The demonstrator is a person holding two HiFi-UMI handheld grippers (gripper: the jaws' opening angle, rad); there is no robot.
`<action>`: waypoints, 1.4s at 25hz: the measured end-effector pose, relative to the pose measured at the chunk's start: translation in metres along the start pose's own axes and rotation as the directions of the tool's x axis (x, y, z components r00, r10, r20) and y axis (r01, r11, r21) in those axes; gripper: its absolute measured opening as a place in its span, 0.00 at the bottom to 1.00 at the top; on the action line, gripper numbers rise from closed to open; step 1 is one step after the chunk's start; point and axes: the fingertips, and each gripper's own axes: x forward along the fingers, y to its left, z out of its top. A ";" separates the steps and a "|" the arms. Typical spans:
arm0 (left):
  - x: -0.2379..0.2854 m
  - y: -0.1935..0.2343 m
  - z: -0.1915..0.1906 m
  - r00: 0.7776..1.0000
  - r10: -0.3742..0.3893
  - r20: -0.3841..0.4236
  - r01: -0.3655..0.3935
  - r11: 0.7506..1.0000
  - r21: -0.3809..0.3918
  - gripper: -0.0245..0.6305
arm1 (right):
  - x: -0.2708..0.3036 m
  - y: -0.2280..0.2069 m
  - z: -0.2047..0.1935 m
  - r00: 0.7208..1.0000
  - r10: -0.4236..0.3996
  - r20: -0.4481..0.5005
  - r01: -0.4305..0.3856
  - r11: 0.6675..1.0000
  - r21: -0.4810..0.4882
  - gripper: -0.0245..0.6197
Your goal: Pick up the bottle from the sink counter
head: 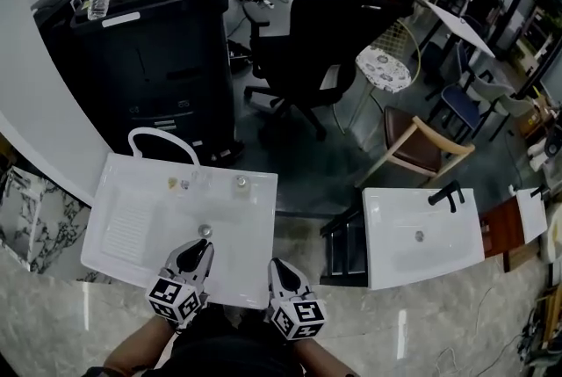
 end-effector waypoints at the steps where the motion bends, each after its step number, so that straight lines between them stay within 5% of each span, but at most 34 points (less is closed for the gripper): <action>1: 0.006 0.003 0.000 1.000 -0.007 -0.008 0.007 1.000 0.007 0.10 | 0.005 -0.003 0.001 1.000 -0.010 -0.003 0.010 1.000 -0.001 0.05; 17: 0.138 0.082 -0.037 0.984 -0.058 -0.170 0.075 0.993 0.096 0.33 | 0.060 -0.016 -0.009 0.992 -0.109 -0.061 0.112 0.992 0.062 0.15; 22: 0.181 0.089 -0.051 0.978 -0.065 -0.198 0.097 0.983 0.159 0.48 | 0.066 -0.028 -0.013 0.989 -0.131 -0.066 0.137 0.987 0.088 0.19; 35: 0.258 0.103 -0.093 0.970 -0.054 -0.237 0.105 0.973 0.205 0.54 | 0.069 -0.053 -0.025 0.985 -0.147 -0.088 0.158 0.979 0.132 0.27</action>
